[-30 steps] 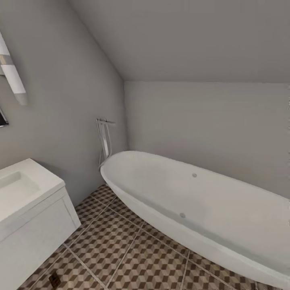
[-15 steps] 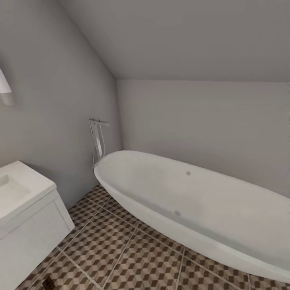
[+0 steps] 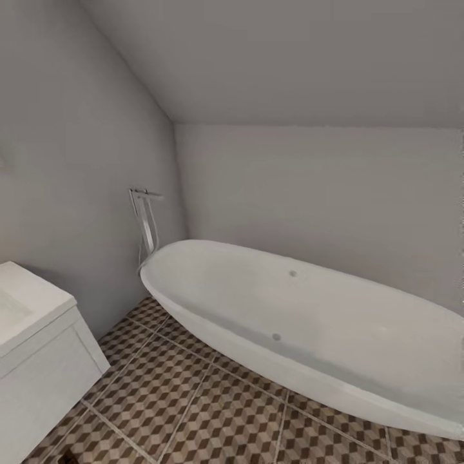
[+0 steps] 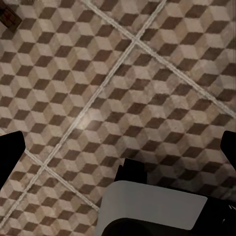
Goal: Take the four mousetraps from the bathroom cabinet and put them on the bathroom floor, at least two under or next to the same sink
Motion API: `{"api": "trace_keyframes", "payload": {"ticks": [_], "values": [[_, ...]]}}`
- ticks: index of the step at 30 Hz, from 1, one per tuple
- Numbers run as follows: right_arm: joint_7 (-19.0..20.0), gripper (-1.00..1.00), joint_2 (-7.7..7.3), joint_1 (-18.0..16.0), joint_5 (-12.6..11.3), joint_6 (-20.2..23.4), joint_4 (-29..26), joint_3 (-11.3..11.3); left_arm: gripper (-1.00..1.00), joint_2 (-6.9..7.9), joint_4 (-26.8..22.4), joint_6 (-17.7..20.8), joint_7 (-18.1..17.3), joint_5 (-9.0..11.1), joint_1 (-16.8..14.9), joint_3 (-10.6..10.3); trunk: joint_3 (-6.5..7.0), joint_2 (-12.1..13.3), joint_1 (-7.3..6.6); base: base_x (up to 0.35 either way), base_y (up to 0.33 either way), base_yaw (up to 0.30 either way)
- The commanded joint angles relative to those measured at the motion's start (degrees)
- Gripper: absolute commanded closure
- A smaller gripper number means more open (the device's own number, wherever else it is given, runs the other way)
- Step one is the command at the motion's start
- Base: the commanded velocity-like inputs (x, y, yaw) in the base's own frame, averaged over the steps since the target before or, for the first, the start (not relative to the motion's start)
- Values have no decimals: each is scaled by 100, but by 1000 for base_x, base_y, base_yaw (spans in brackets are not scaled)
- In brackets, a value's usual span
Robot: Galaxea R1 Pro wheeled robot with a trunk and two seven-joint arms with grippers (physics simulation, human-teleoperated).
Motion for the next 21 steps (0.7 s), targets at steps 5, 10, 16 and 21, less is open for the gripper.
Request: {"api": "trace_keyframes", "payload": {"ticks": [5, 10, 16, 21], "values": [[-2, -100, 10, -8, -53, -35, 22, 48, -100, 8, -27, -15, 45, 47, -2, -49, -31, -3, 0, 0, 0, -117], [-2, -100, 12, -8, -53, -35, 31, 48, -100, 8, -23, -15, 45, 47, 0, -49, -57, -3, 0, 0, 0, -115], [2, -100, 13, -8, -53, -35, 38, 50, -100, 8, -27, -15, 45, 46, 2, -49, -88, -3, 0, 0, 0, -116], [5, -100, 13, -8, -53, -35, 39, 47, -100, 8, -27, -15, 45, 45, 0, -49, -107, -3, 0, 0, 0, -143]]}}
